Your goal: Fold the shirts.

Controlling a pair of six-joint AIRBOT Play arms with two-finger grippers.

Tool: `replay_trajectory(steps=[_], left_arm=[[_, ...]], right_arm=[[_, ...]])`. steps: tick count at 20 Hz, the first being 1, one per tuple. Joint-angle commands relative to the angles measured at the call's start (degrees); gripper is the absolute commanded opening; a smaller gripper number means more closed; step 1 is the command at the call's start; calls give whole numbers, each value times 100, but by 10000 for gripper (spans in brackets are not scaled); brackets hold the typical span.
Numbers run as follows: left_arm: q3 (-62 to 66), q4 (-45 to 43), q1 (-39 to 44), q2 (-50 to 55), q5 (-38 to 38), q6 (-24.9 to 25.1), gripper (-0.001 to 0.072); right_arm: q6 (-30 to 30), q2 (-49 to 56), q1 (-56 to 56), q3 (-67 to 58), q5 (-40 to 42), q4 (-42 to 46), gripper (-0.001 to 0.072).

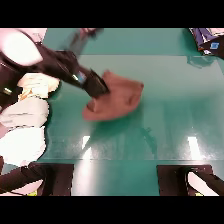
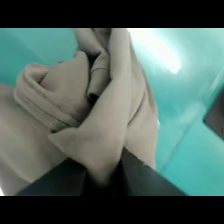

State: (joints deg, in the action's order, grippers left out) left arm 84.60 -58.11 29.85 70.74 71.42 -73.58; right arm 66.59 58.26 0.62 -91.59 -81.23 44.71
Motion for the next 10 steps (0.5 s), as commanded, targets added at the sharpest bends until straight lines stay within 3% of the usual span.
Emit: replay_trajectory(steps=[1, 7, 10], left_arm=[[-1408, -42, 345, -39, -903, -175, 595], [-1128, -595, -730, -11, -1036, -212, 592], [-1137, -579, -1318, 538, -990, -293, 593]], right_arm=[[2, -361, -2, 516, 52, 4, 16], [4, -975, -4, 1460, 629, -11, 16], [4, -1036, -4, 1563, 623, -9, 16]])
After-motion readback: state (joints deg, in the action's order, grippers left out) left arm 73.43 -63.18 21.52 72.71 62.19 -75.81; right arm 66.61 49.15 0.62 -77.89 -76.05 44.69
